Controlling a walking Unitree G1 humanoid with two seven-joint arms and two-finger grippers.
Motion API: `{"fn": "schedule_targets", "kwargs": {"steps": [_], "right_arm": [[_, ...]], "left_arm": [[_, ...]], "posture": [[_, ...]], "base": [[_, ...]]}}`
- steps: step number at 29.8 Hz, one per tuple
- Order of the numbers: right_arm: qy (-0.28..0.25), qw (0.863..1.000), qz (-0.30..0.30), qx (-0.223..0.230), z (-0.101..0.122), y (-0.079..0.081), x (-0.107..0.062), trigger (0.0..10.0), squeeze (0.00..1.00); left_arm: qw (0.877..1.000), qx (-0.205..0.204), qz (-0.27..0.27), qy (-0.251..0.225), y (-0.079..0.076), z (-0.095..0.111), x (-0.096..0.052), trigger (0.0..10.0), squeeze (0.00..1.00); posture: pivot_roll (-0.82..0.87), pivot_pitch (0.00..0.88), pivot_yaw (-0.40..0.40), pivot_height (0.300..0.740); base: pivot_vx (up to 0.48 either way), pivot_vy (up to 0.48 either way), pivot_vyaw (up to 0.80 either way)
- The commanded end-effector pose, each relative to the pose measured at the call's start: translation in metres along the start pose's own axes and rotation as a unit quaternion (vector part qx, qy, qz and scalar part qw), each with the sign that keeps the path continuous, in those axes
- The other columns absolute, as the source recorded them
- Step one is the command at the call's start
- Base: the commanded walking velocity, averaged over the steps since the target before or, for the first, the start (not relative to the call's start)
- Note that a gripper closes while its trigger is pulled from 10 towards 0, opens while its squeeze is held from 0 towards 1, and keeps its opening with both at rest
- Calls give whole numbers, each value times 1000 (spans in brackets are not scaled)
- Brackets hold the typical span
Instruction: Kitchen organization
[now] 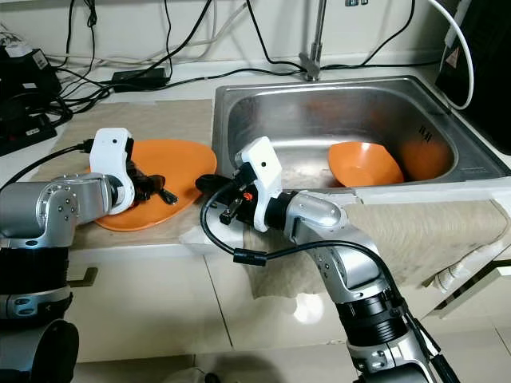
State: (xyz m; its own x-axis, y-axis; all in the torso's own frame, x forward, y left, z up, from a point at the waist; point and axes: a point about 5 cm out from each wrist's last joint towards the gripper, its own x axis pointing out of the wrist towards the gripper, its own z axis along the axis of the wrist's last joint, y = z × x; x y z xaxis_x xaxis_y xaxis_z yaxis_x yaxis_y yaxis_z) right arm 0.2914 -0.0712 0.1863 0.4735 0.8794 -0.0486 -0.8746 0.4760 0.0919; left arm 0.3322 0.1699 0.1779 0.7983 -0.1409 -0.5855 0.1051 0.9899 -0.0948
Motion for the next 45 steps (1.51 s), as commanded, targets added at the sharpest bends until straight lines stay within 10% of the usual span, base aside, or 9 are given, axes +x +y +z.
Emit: {"fn": "schedule_targets", "kwargs": {"steps": [1, 24, 35, 36, 37, 45], "right_arm": [[-1, 1000, -1, -3, 2, 2, -1, 10000, 0], [6, 1000, -5, 4, -1, -1, -5, 10000, 0], [10, 1000, -4, 6, -2, -2, -5, 10000, 0], [10, 1000, -4, 7, -3, -2, -5, 10000, 0], [10, 1000, -3, 7, -3, -2, -5, 10000, 0], [11, 1000, -6, 6, -3, -2, -5, 10000, 0]], "left_arm": [[998, 2, -8, 55, -1, -23, 10, 0, 0], [987, 6, -57, -153, -3, 19, -14, 0, 0], [983, 23, -58, -171, 3, 28, -21, 0, 0], [985, 26, -58, -162, 0, 26, -20, 9176, 0], [985, 25, -64, -157, -3, 24, -20, 10000, 1000], [986, 27, -74, -146, -11, 15, -18, 10000, 1000]], "posture": [[105, 13, 95, 740], [108, 38, 57, 740], [110, 43, 53, 740], [110, 43, 53, 740], [108, 44, 53, 740], [106, 39, 57, 740]], "base": [[0, 0, 0], [0, 0, 0], [0, 0, 0], [0, 0, 0], [0, 0, 0], [0, 0, 0]]}}
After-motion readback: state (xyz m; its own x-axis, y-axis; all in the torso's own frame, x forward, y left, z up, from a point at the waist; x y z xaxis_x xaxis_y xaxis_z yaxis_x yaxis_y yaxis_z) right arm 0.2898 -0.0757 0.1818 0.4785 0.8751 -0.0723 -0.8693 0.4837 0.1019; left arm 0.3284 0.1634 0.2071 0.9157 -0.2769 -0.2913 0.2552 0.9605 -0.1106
